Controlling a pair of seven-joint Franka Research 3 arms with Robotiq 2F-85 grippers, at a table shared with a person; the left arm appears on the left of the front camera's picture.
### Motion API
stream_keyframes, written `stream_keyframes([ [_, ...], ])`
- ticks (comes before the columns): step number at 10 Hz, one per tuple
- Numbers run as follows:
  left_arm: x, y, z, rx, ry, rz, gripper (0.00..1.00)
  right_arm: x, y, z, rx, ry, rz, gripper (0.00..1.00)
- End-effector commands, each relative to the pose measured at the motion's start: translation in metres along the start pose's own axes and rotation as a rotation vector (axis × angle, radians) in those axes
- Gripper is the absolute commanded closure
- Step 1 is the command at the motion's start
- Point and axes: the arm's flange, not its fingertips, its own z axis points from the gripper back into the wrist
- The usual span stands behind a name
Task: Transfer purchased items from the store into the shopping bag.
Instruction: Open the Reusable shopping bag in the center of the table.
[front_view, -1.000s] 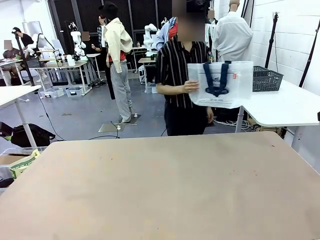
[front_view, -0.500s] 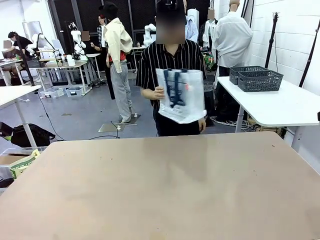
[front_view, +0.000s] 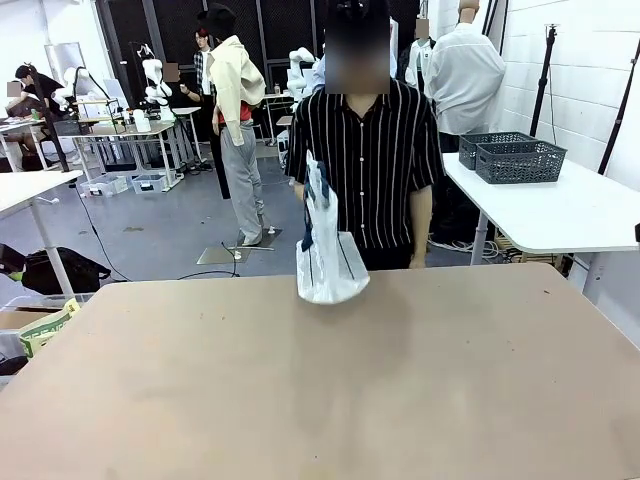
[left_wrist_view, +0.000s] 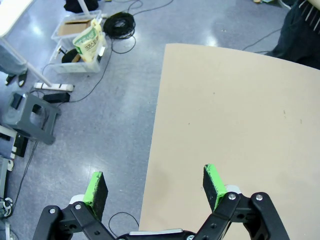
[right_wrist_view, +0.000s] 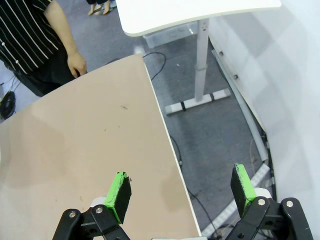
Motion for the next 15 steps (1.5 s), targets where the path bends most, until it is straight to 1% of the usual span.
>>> stream_keyframes([
  [1, -0.0006, -0.0014, 0.0006, 0.020, 0.007, -0.009, 0.00, -0.0013, -0.0007, 0.0000, -0.007, 0.004, 0.009, 0.00],
  [15, -0.0006, -0.0014, 0.0006, 0.020, 0.007, -0.009, 0.00, -0.0013, -0.0007, 0.0000, -0.007, 0.004, 0.009, 0.00],
])
